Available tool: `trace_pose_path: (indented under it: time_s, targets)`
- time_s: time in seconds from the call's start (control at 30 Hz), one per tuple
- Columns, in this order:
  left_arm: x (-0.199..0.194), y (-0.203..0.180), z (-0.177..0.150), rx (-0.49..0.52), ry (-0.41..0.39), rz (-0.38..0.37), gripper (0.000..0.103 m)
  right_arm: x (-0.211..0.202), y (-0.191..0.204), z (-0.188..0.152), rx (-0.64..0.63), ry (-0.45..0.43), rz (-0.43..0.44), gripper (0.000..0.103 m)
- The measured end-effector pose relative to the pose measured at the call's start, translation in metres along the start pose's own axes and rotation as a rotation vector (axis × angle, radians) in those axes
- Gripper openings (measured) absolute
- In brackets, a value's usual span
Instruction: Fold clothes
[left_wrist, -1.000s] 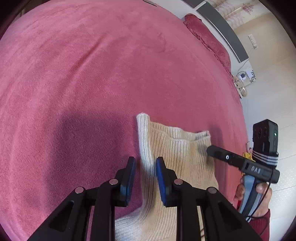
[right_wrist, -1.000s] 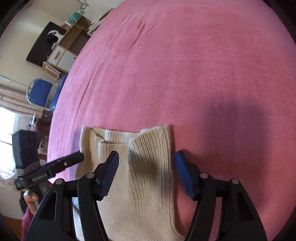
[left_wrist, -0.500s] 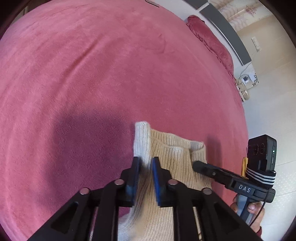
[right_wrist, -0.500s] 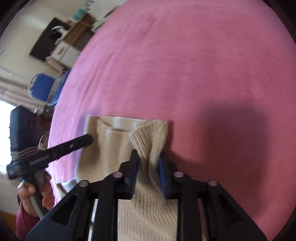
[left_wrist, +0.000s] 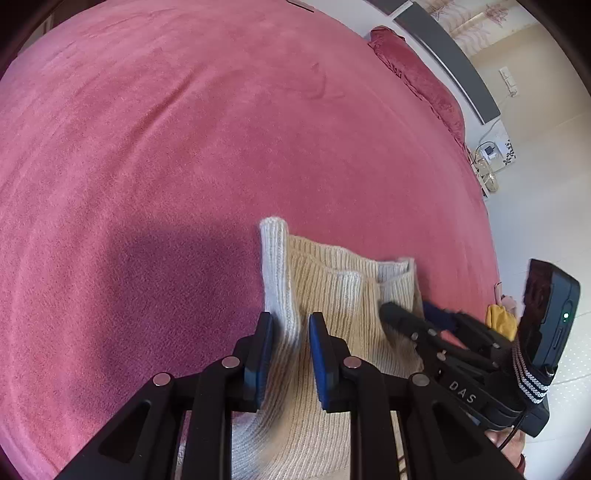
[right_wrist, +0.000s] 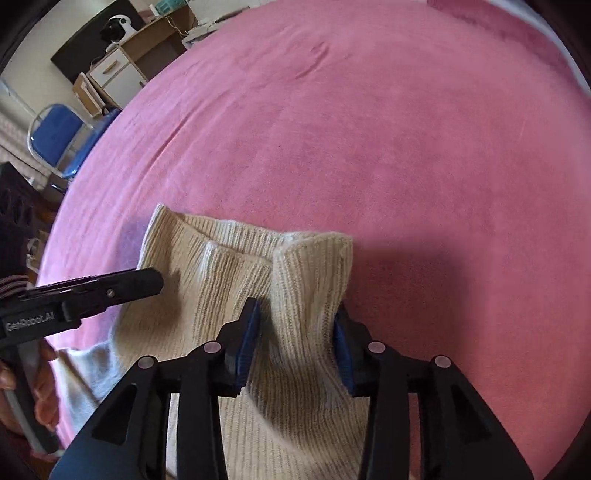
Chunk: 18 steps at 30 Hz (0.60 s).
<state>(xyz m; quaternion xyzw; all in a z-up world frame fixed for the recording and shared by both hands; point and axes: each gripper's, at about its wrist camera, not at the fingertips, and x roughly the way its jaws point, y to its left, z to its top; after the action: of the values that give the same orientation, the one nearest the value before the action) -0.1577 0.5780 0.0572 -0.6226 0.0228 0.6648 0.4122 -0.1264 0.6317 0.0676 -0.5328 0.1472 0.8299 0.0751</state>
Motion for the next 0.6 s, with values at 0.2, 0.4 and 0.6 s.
trace_pose_path:
  time_s: [0.2,0.4,0.6]
  targets:
    - [0.002,-0.007,0.003,0.022,-0.006,0.011,0.020,-0.004,0.012,-0.005,-0.024,-0.049,-0.103,0.061]
    - [0.000,-0.006,0.004,0.030,-0.016,0.013,0.020,-0.043,0.009,-0.024,-0.117,-0.215,-0.350,0.067]
    - [-0.005,-0.004,0.003,0.021,-0.026,0.001,0.020,-0.068,0.028,-0.024,-0.135,-0.404,-0.712,0.083]
